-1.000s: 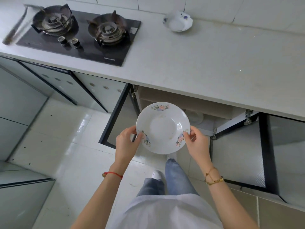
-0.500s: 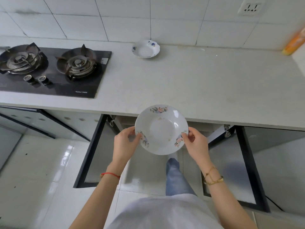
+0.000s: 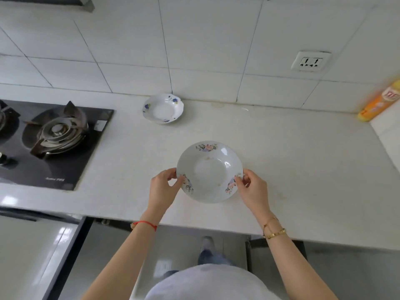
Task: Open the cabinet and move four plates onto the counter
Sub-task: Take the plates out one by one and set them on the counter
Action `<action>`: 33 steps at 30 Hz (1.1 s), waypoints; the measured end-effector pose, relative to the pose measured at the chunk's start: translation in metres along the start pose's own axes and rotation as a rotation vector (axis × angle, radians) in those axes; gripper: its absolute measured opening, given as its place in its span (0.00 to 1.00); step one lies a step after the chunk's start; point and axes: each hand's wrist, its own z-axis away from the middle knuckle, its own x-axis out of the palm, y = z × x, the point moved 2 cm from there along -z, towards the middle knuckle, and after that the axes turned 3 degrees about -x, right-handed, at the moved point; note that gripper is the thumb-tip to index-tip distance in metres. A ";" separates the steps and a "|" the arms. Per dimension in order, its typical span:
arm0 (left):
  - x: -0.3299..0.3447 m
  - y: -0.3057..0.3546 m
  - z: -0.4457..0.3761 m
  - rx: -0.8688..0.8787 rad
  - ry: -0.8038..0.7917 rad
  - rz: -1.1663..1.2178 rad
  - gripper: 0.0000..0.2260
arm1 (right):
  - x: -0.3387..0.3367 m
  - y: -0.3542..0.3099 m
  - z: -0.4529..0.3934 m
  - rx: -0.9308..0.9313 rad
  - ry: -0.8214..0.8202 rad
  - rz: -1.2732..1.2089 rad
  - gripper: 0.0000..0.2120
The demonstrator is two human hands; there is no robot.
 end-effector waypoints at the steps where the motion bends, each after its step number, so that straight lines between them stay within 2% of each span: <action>1: 0.007 0.004 -0.015 -0.002 0.002 -0.006 0.08 | -0.001 0.004 -0.018 0.005 0.010 -0.005 0.06; 6: 0.034 0.016 -0.086 -0.024 0.020 -0.046 0.08 | 0.005 0.017 -0.099 0.020 -0.013 -0.006 0.08; 10: 0.051 0.018 -0.138 -0.069 0.035 -0.045 0.08 | 0.019 0.024 -0.156 0.030 -0.055 0.007 0.06; 16: 0.069 0.012 -0.213 -0.120 0.009 -0.058 0.09 | 0.046 0.037 -0.230 0.076 -0.080 0.015 0.09; 26: 0.095 0.003 -0.290 -0.159 0.014 -0.160 0.06 | 0.075 0.052 -0.309 0.077 -0.097 0.036 0.03; 33: 0.107 -0.002 -0.312 -0.169 -0.012 -0.163 0.06 | 0.083 0.059 -0.331 0.069 -0.093 0.052 0.04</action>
